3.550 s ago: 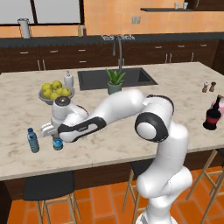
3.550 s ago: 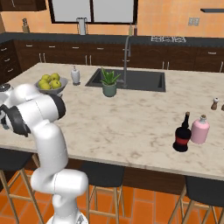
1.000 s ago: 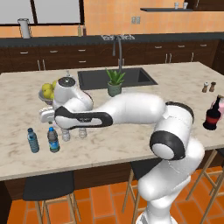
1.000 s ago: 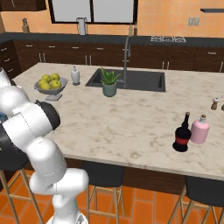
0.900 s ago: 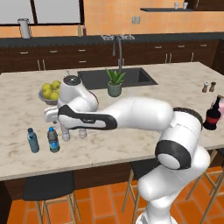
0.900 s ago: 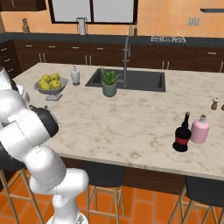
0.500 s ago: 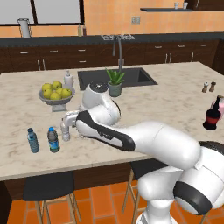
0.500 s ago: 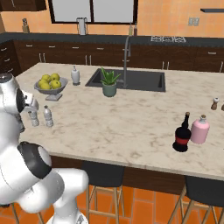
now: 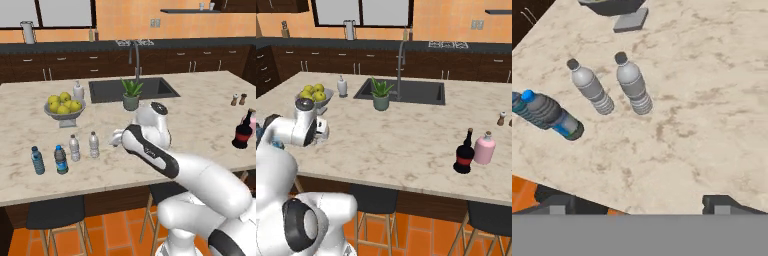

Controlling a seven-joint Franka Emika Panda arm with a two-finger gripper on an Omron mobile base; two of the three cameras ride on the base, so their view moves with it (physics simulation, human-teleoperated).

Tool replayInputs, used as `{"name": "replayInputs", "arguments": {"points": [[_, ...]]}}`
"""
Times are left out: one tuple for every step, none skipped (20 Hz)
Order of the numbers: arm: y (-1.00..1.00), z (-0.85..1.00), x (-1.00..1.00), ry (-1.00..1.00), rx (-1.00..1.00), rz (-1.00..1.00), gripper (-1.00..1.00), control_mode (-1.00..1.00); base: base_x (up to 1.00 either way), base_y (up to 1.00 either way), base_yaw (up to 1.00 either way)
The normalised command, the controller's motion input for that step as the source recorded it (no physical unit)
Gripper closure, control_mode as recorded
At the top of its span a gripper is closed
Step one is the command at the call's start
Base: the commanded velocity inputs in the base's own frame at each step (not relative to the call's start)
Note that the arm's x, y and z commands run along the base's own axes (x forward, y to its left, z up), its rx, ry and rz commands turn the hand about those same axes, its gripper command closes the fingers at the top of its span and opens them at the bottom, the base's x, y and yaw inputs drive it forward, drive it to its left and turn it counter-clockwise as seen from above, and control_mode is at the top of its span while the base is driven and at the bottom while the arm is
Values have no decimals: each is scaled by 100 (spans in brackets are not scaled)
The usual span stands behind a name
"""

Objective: Move the plastic bottles in the middle to the plastics group, and the glass bottles in the middle to the glass group.

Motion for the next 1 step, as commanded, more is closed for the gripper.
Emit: {"name": "replayInputs", "arguments": {"points": [[-74,-54,5,11,-1,0,-100,-100,0,0,0]]}}
